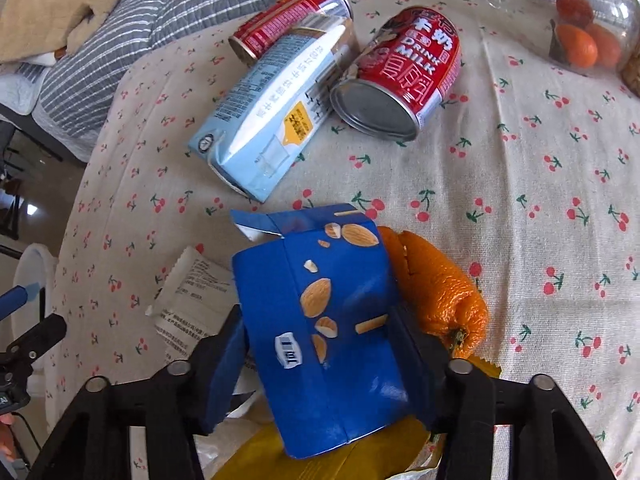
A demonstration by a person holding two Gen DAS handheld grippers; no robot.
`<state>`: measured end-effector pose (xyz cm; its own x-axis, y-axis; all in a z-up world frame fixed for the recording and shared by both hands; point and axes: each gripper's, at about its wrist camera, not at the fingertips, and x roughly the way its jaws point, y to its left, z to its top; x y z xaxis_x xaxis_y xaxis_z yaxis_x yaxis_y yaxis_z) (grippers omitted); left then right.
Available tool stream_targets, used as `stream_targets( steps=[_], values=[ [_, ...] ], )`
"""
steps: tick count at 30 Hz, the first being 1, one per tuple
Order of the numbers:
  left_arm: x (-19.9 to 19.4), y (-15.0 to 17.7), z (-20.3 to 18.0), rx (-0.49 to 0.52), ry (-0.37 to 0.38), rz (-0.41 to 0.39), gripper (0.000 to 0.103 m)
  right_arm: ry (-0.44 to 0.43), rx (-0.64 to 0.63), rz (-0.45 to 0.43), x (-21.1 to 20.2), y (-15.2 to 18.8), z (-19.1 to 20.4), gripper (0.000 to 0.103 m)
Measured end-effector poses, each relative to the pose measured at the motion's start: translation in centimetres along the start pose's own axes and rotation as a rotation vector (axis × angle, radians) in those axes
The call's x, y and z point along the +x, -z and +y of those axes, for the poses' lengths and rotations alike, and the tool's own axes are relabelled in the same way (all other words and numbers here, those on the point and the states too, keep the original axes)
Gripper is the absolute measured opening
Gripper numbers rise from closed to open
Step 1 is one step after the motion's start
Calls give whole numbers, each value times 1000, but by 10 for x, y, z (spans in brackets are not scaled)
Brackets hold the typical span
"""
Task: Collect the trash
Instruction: 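Grasp the flattened blue snack box with the right tool, then grasp the white paper with the left tool while the right tool lifts the blue box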
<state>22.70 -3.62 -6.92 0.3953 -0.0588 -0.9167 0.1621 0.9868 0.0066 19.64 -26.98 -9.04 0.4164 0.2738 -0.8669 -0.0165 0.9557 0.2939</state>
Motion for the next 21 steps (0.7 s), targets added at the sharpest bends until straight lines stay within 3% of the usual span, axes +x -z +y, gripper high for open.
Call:
stream_targets(
  steps=[1, 2, 4, 12, 18, 21],
  values=[
    [-1, 0, -3, 4, 9, -2, 99, -13, -5, -12, -6, 0, 2, 27],
    [-2, 0, -7, 8, 18, -2, 99, 0, -18, -27, -11, 1, 3, 20],
    [-2, 0, -15, 11, 39, 2, 99, 21, -27, -53, -20, 4, 2, 15],
    [-1, 0, -42, 23, 87, 17, 99, 112, 52, -95, -41, 11, -32, 14],
    [0, -3, -49, 14, 137, 15, 99, 58, 103, -56, -31, 13, -45, 12],
    [-2, -7, -52, -22, 201, 3, 97, 45, 116, -69, -35, 14, -43, 6]
  ],
)
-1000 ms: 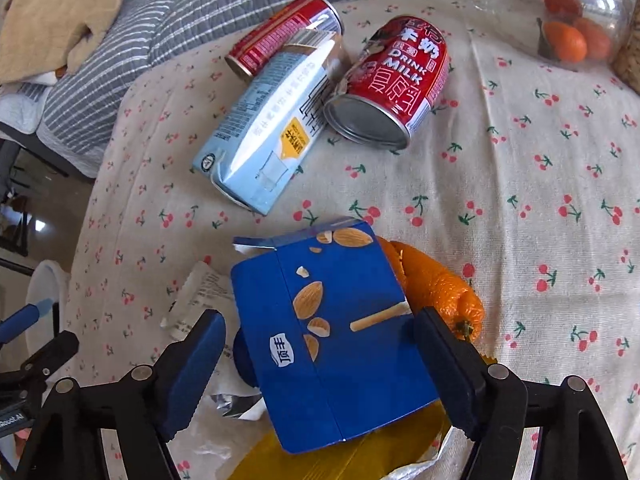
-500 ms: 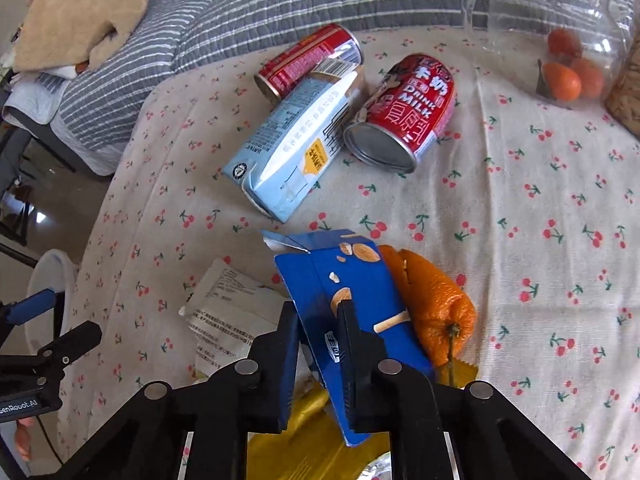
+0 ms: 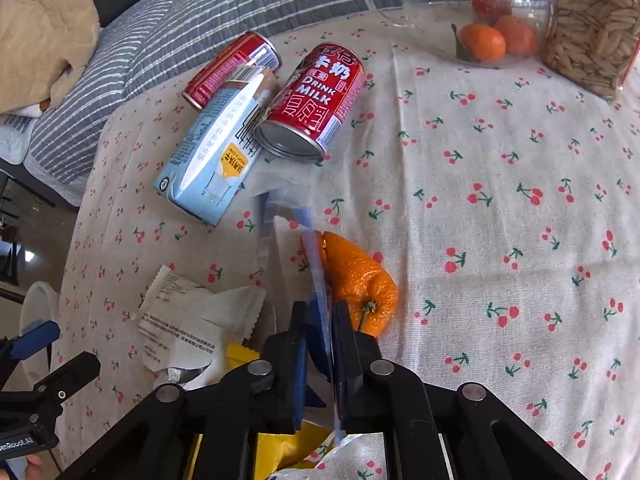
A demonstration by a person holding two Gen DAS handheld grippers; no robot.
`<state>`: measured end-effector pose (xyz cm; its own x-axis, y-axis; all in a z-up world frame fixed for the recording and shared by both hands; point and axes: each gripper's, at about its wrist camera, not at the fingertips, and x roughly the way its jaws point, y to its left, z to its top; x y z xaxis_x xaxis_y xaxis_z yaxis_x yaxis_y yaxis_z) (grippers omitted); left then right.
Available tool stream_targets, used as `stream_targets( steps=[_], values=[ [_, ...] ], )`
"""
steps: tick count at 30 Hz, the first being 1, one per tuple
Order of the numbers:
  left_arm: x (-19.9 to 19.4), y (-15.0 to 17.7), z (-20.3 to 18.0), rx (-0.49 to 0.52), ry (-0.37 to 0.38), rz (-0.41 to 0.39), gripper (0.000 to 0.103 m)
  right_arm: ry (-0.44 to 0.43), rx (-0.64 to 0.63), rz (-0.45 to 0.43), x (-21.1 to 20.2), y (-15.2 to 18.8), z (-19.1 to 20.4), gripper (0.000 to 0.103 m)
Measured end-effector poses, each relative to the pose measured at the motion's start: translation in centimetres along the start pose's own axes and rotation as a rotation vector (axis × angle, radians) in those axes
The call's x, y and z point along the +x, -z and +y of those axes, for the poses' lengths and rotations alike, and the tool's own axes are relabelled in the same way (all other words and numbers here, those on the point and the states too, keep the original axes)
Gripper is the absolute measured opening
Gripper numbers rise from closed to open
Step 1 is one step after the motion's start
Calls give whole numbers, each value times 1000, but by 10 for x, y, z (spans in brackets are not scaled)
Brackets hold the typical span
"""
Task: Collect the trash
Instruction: 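Grasp the white paper with the left tool while the right tool lifts the blue box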
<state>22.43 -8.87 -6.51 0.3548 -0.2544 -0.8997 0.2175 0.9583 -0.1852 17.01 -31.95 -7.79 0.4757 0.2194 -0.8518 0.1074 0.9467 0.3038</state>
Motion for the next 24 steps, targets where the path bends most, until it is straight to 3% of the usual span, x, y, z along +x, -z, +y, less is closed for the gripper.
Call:
stream_targets(
  steps=[7, 14, 15, 18, 20, 21, 22, 24],
  values=[
    [12, -8, -29, -13, 166, 17, 72, -16, 37, -47, -29, 6, -13, 6],
    [36, -10, -47, -38, 215, 51, 68, -3, 35, -62, -54, 21, -26, 6],
    [38, -11, -47, -51, 223, 46, 63, 3, 33, -64, -57, 23, -28, 6],
    [47, -13, -46, -75, 245, 43, 35, 18, 30, -67, -63, 28, -33, 6],
    [51, -13, -45, -92, 255, 34, 30, 27, 32, -68, -67, 31, -38, 6],
    [50, -13, -44, -99, 258, 20, 20, 30, 35, -69, -68, 33, -40, 6],
    [49, -14, -44, -101, 260, 5, 0, 33, 37, -68, -69, 34, -42, 6],
    [43, -15, -45, -99, 274, -18, 0, 37, 41, -68, -71, 37, -46, 6]
  ],
)
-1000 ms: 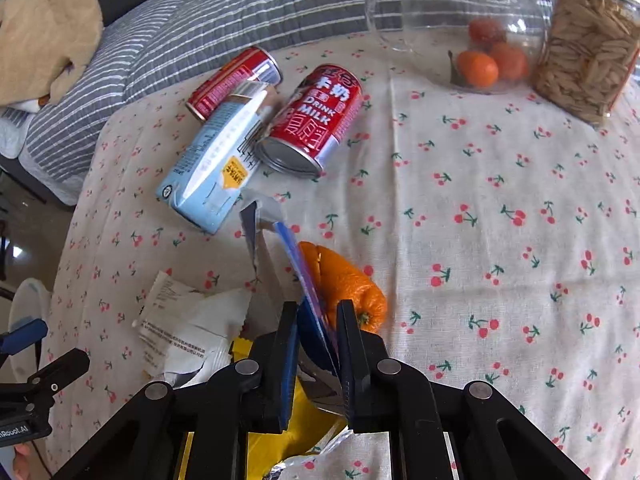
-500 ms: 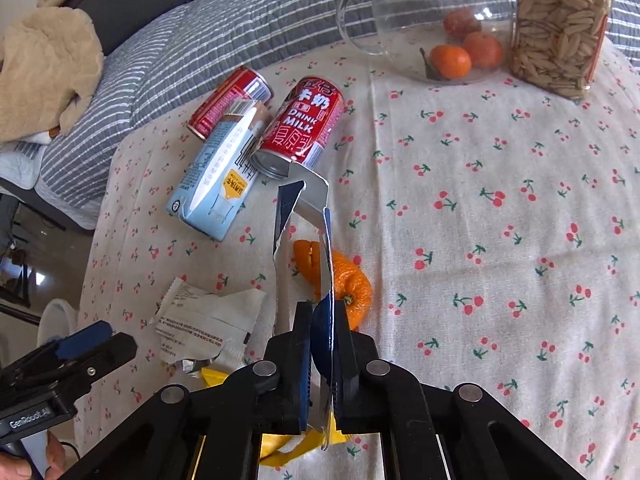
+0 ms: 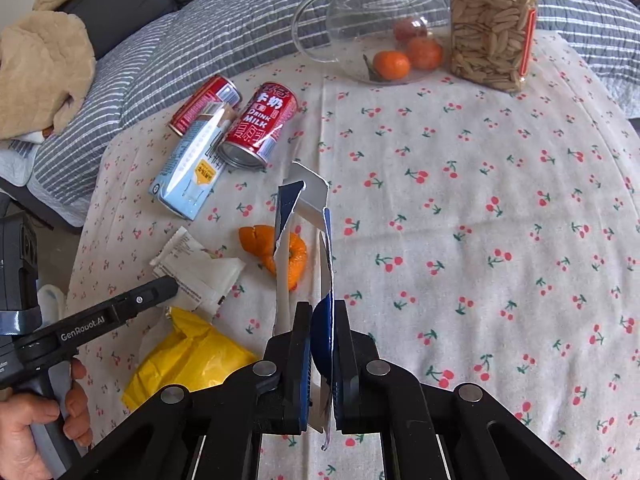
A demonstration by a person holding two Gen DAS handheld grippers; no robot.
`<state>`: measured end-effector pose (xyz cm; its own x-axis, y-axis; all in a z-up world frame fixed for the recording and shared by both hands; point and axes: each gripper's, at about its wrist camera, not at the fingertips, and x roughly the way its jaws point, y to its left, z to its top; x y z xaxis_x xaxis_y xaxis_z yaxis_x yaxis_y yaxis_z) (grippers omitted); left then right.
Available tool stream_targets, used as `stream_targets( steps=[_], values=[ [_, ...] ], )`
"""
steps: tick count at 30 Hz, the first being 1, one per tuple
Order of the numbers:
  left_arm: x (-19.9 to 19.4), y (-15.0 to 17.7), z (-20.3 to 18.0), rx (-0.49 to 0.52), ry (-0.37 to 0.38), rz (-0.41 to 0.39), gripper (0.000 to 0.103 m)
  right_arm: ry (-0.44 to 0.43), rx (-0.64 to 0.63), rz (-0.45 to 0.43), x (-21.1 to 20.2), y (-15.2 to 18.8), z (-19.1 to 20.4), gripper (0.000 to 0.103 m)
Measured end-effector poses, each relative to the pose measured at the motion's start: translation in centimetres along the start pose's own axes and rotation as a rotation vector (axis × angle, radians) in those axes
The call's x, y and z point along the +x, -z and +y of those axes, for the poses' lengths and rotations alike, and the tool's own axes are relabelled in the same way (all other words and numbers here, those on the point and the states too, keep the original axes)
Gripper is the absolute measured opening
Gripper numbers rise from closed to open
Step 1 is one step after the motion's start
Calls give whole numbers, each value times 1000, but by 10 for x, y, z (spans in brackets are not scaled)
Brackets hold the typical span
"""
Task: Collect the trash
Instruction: 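Grasp the white paper with the left tool while the right tool lifts the blue box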
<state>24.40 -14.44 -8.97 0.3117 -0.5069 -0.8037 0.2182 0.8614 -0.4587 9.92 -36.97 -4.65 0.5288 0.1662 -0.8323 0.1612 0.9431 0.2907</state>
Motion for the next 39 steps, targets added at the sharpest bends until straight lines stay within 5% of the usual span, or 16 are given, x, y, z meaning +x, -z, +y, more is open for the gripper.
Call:
stream_targets(
  steps=[9, 11, 13, 14, 23, 25, 29, 39],
  values=[
    [-25, 0, -14, 106, -15, -28, 5, -3, 33, -16, -13, 7, -6, 6],
    [-22, 2, -18, 134, -55, -14, 25, 4, 45, -15, -14, 8, -7, 6],
    [-18, 4, -22, 133, -62, -11, 66, 10, 58, -11, -13, 9, -10, 6],
    [-14, 4, -24, 130, -65, -12, 68, 12, 64, -9, -13, 10, -12, 6],
    [32, -12, -19, 33, 4, 35, 66, 40, 100, 9, -11, 15, -38, 7],
    [40, -16, -12, -3, 44, 41, 41, 45, 105, 16, -10, 16, -44, 7],
    [43, -18, -11, -23, 117, 32, 14, 55, 105, 25, -9, 14, -51, 7],
    [-26, -17, -29, 75, 123, -126, 5, 39, 102, -3, -18, 10, -46, 7]
  ],
)
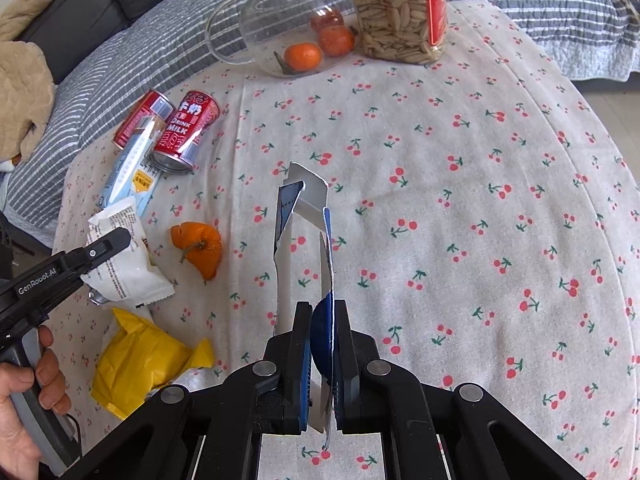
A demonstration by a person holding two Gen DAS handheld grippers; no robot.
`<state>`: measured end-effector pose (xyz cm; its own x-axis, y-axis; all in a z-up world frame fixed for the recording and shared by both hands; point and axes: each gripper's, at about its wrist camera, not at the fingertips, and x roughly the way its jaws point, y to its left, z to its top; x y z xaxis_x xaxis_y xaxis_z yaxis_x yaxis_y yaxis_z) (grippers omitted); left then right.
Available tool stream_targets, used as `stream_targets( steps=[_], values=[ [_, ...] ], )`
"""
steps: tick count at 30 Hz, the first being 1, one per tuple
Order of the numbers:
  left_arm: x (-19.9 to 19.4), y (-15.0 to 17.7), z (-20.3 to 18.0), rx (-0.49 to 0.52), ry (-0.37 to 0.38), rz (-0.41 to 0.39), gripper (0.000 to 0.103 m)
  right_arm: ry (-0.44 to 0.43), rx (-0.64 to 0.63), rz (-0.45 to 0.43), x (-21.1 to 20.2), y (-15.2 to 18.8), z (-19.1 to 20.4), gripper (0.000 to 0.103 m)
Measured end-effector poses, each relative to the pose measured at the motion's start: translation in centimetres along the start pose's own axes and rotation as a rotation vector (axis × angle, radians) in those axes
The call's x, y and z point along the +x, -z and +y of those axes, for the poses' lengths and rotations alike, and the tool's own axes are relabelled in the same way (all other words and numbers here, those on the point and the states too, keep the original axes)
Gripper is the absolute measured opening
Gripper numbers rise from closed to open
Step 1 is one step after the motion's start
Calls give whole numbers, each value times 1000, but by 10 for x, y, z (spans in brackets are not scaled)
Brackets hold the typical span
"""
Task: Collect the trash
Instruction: 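Grasp the white paper with the left tool while the right tool lifts the blue box, then drop the paper into the white bin with the left tool while the right tool drops the box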
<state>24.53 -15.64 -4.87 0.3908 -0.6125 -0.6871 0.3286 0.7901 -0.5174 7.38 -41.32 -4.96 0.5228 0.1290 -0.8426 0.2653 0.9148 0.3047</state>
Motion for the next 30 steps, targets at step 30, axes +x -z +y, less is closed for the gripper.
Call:
stream_targets(
  steps=[30],
  values=[
    [-223, 42, 209, -97, -470, -135, 5, -218, -297, 52, 53, 32, 221, 7]
  ],
)
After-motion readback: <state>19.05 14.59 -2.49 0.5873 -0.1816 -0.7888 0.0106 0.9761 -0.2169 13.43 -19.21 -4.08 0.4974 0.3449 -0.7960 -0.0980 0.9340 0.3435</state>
